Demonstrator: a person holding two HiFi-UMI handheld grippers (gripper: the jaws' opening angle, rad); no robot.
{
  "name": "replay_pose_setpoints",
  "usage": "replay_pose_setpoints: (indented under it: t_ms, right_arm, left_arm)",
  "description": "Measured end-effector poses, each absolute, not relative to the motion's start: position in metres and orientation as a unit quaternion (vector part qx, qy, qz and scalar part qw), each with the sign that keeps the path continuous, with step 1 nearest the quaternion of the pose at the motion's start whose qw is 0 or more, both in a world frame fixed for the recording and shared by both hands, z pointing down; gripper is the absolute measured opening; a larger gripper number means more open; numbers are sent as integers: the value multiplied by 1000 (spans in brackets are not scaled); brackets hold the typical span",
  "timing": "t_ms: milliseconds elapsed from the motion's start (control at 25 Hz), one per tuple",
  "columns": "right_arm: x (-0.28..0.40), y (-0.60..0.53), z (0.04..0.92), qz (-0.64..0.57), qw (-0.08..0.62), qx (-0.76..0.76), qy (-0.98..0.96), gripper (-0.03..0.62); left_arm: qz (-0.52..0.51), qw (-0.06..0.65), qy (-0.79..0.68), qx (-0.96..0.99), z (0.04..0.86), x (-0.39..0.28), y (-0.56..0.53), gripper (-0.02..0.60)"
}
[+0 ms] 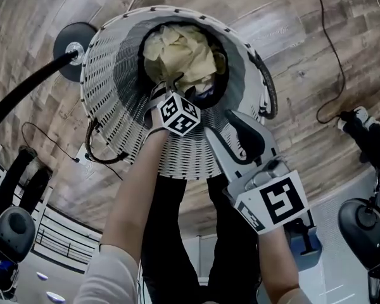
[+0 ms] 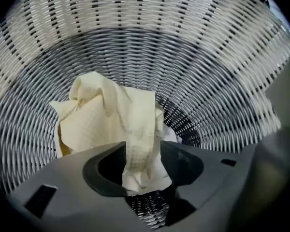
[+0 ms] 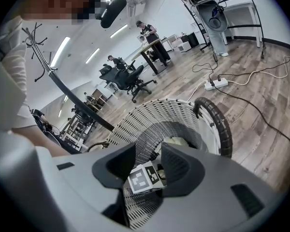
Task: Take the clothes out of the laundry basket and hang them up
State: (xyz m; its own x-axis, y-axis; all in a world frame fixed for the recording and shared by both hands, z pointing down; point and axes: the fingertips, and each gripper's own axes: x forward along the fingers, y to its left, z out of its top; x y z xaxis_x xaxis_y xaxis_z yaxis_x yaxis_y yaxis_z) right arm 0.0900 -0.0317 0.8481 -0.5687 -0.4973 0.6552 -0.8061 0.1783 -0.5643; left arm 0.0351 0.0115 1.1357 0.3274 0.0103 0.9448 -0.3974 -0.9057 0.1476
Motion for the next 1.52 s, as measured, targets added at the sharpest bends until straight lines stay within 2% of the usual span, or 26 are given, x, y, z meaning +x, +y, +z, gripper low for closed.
replay_pose_setpoints:
  t_ms: [400,520,920,1280,1520]
  right_arm:
    - [96,-32,859,477,162,445,-740,153]
    - [97,-30,860,479,164,445,-739,153]
    - [90,-32,851,480,171,438,-740,153]
    - [88,-39,833,473,171,446,-740,153]
    - [85,-48,805,467,177,448,-742,153]
  left_arm:
    - [595,164,-139,775,1162,29,11,213]
    - [592,163,-150,775,1163,30,8,194]
    - [585,171,-160,776,1151,20,-2,50]
    - [574,193,-166,778,1119,15,-7,40]
    - [556,233,-187,776,1079,9,-16,37]
